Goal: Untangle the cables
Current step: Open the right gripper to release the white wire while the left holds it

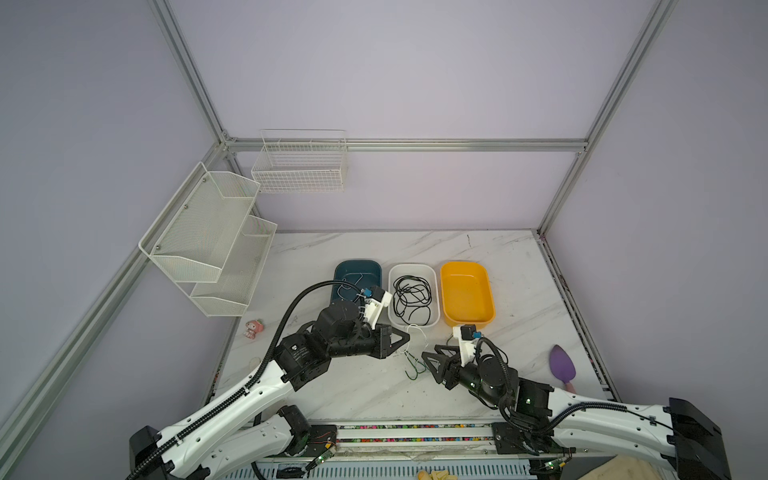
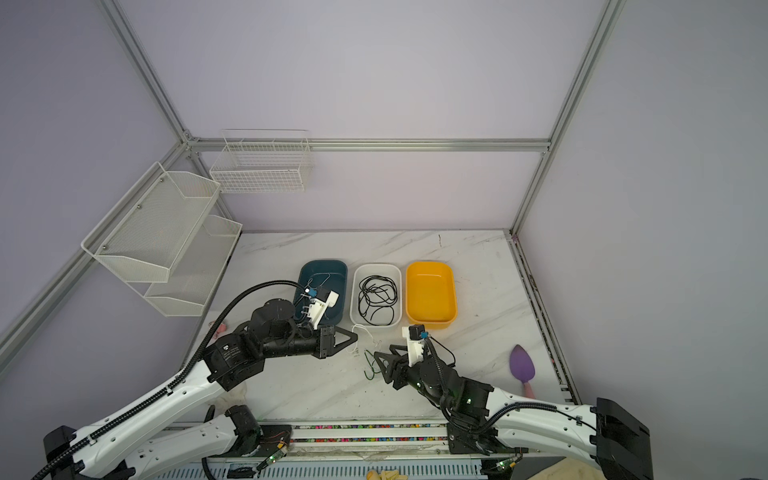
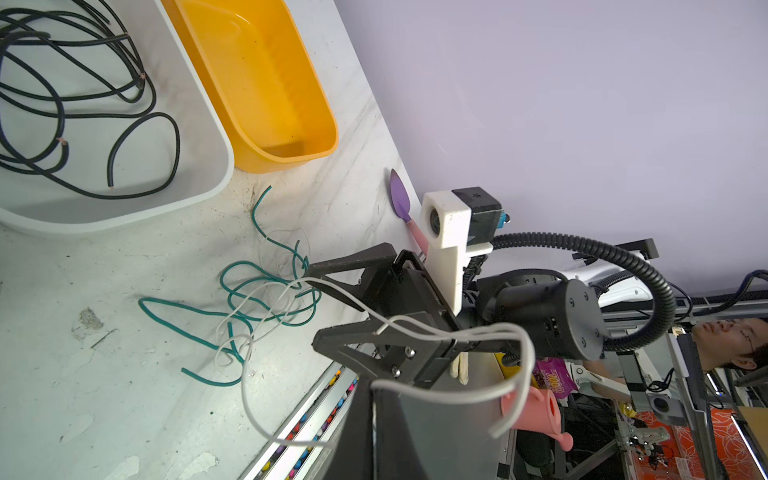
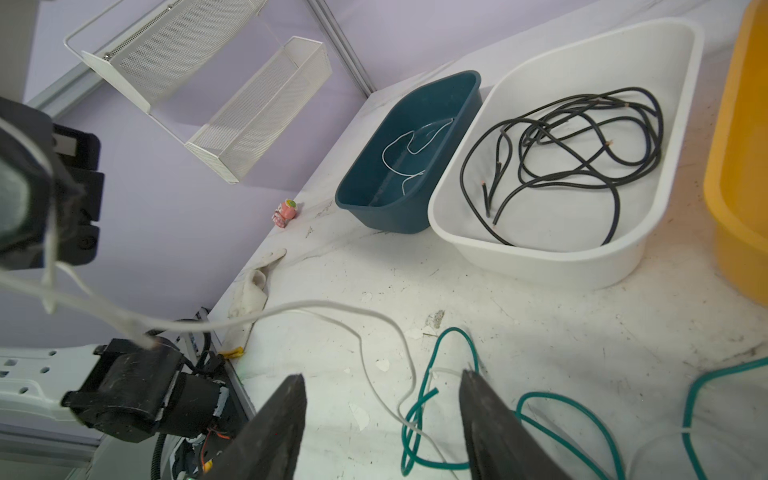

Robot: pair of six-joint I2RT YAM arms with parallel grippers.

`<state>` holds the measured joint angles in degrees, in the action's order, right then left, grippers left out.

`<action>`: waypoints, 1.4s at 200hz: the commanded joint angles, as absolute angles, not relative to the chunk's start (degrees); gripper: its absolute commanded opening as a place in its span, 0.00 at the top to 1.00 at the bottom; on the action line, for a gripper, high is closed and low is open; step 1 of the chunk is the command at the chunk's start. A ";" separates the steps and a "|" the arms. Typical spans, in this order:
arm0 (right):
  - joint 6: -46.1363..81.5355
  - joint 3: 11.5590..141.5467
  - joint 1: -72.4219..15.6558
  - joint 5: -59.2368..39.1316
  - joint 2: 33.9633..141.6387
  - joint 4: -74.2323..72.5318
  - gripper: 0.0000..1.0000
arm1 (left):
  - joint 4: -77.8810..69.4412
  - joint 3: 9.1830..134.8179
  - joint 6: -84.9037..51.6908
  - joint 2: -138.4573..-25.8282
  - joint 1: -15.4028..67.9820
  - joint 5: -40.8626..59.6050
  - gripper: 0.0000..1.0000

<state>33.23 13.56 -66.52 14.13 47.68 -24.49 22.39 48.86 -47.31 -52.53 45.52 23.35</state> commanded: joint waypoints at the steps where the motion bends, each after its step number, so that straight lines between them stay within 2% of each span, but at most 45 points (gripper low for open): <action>1: 31.50 12.83 -66.36 17.08 49.83 -33.92 0.38 | 21.79 54.05 -49.04 -51.47 45.67 24.21 1.00; 55: 29.67 11.65 -66.31 20.32 55.72 -44.61 0.40 | 21.36 52.95 -49.39 -50.50 45.62 24.63 1.00; 94: 28.39 11.63 -66.34 21.09 56.84 -48.04 0.65 | 20.55 52.12 -49.73 -49.76 45.62 24.88 1.00; 141: 27.80 11.35 -66.36 19.58 56.17 -49.13 0.66 | 19.88 52.21 -50.36 -49.44 45.61 25.67 1.00; 177: 27.42 11.51 -66.36 19.86 56.77 -49.26 0.83 | 19.67 52.20 -50.71 -49.07 45.61 25.75 1.00; 210: 27.79 11.02 -66.31 21.05 56.38 -49.24 0.93 | 21.01 53.19 -50.74 -48.40 45.62 25.66 1.00; 256: 31.80 9.90 -66.27 26.18 58.04 -47.12 1.00 | 26.40 56.42 -49.67 -46.33 45.56 24.20 1.00; 280: 30.58 8.06 -66.27 20.88 57.38 -51.71 0.98 | 27.59 56.47 -49.65 -45.57 45.55 23.64 1.00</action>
<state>30.35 10.11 -66.52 23.11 57.84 -47.46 26.33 50.41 -50.35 -47.00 45.52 24.03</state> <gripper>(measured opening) 0.047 0.047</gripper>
